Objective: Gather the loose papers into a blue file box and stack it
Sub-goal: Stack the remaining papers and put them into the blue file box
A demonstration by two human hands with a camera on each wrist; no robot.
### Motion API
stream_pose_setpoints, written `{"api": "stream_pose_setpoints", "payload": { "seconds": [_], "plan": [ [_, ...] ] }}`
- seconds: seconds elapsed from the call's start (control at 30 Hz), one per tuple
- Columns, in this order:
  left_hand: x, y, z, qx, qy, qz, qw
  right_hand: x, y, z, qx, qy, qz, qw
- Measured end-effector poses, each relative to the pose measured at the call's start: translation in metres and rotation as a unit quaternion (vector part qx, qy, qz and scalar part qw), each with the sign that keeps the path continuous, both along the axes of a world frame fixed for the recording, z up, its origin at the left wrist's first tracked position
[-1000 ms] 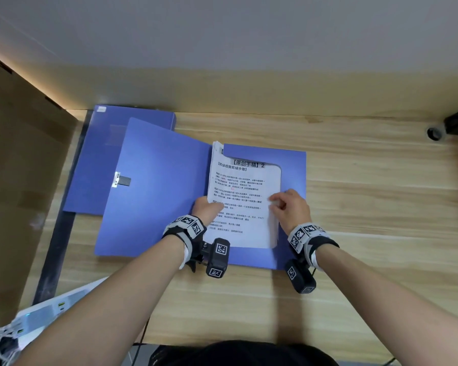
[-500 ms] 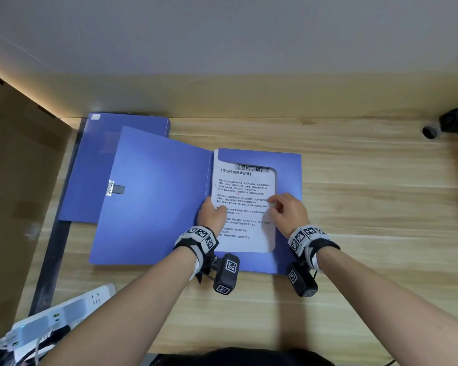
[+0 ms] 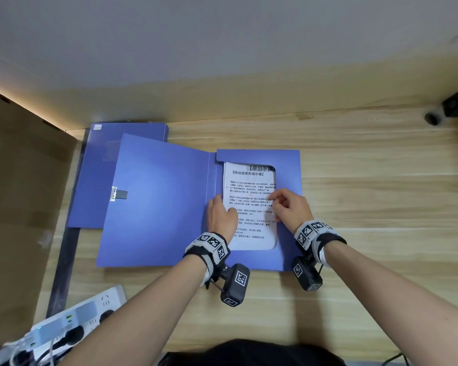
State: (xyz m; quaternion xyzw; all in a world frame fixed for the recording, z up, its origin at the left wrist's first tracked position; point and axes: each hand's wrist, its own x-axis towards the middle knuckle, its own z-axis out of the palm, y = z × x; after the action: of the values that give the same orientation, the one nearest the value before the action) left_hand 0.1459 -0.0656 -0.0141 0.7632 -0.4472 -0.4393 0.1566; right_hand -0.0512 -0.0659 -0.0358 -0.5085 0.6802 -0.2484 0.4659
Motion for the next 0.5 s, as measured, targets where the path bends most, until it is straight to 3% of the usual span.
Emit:
{"api": "stream_pose_setpoints", "payload": {
  "seconds": [0.17, 0.3, 0.5],
  "plan": [
    [0.009, 0.003, 0.003, 0.044, -0.019, -0.1, 0.994, -0.001, -0.001, 0.003, 0.006, -0.02, -0.002, 1.0],
    [0.003, 0.002, 0.007, 0.077, -0.008, -0.107, 0.991, -0.003, 0.006, 0.014, -0.027, -0.04, -0.011, 0.999],
    [-0.002, 0.005, 0.009, 0.061, -0.009, -0.059, 0.996, -0.026, 0.025, 0.021, -0.06, 0.104, 0.072, 0.99]
  ]
}}
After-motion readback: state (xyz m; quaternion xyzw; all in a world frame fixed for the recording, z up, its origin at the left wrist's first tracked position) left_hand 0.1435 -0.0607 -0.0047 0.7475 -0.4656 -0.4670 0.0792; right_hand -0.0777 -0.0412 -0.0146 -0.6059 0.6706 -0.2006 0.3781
